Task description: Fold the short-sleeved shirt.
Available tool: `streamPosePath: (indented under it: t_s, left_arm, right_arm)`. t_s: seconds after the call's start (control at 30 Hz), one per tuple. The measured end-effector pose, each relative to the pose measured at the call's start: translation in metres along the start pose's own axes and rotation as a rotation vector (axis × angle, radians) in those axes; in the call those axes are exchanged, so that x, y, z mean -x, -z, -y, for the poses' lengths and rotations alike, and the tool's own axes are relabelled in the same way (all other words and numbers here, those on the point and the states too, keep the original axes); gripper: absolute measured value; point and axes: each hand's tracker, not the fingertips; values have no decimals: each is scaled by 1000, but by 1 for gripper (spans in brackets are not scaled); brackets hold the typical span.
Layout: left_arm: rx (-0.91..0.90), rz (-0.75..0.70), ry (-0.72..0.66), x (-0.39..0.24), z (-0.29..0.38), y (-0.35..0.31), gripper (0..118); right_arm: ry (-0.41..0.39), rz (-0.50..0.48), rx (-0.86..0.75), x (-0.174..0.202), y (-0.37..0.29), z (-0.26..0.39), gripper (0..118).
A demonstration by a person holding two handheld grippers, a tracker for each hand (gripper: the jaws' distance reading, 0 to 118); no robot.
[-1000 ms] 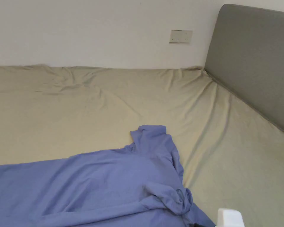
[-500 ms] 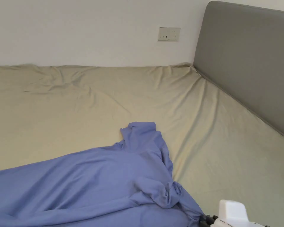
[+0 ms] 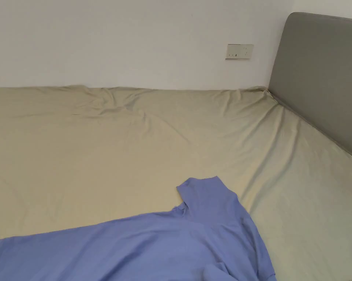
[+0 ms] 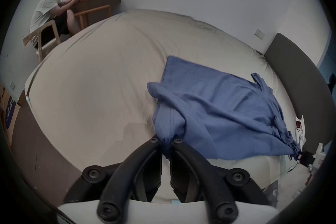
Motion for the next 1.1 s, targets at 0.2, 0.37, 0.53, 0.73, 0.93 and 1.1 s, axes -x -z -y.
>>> streamPosePath:
  t_s: [0.2,0.37,0.53,0.73,0.93,1.1]
  left_arm:
    - [70,-44,2,4,20,36,9]
    - [69,-72,-89,10,19,46,39]
    - [-34,-8,-184,23,10,0,58]
    - [-190,-74,-24,1,-12,-43,2]
    - [-187,-11,94,-21,-48,-16,0]
    - [-173,-11,151,-25,-96,61,4]
  right_arm:
    - [26,20,47,5,28,26,10]
    - [157,-7,55,-2,33,30,28]
    - [112,-34,-108,-1,-11,16,60]
    - [-16,-82,-259,31,-41,-16,2]
    - [-78,-205,-228,64,-34,-35,2]
    - [-101,-207,-171,79,-15,-48,2]
